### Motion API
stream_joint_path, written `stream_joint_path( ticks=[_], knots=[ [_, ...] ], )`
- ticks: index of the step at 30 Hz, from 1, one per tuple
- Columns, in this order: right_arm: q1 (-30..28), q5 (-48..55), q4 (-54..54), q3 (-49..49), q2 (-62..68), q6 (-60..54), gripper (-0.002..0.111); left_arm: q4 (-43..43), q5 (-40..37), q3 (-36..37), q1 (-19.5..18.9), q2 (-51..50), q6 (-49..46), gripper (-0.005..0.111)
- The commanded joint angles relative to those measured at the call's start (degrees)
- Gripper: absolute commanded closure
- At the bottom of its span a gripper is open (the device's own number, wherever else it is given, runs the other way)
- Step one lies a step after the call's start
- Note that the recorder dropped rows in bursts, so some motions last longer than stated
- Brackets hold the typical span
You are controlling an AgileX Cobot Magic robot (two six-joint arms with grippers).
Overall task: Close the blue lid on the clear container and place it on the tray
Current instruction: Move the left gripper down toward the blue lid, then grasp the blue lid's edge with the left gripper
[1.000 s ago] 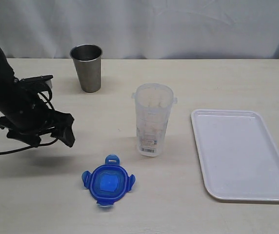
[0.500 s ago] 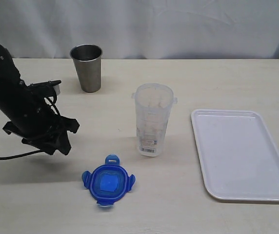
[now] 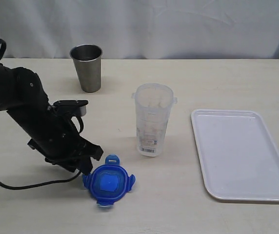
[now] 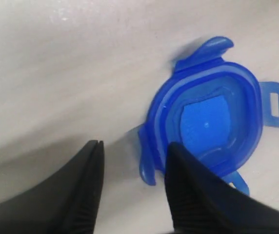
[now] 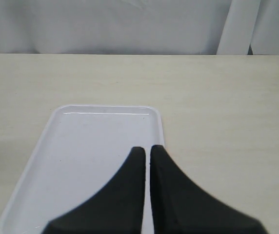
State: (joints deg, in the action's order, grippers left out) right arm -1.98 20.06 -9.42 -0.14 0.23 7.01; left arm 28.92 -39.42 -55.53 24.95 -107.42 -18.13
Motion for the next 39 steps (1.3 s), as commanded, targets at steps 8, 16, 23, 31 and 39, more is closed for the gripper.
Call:
stream_joint_path(
  ticks=[8,16,23,31,39],
  knots=[
    [0.11,0.00,0.20,0.14,-0.23,-0.19,0.104,-0.12,5.15,2.30,3.10,0.44,0.26,0.062],
    [0.11,0.00,0.20,0.14,-0.23,-0.19,0.104,-1.28,5.74,3.55,3.10,0.08,0.56,0.062],
    [0.11,0.00,0.20,0.14,-0.23,-0.19,0.104,-0.75,7.27,3.55,3.10,-1.04,0.56,0.062],
    [0.11,0.00,0.20,0.14,-0.23,-0.19,0.104,-0.77,7.40,3.55,3.10,-3.66,0.33,0.063],
    [0.11,0.00,0.20,0.14,-0.23,-0.19,0.104,-0.97,7.40,3.55,3.10,-3.66,-0.02,0.086]
  ],
)
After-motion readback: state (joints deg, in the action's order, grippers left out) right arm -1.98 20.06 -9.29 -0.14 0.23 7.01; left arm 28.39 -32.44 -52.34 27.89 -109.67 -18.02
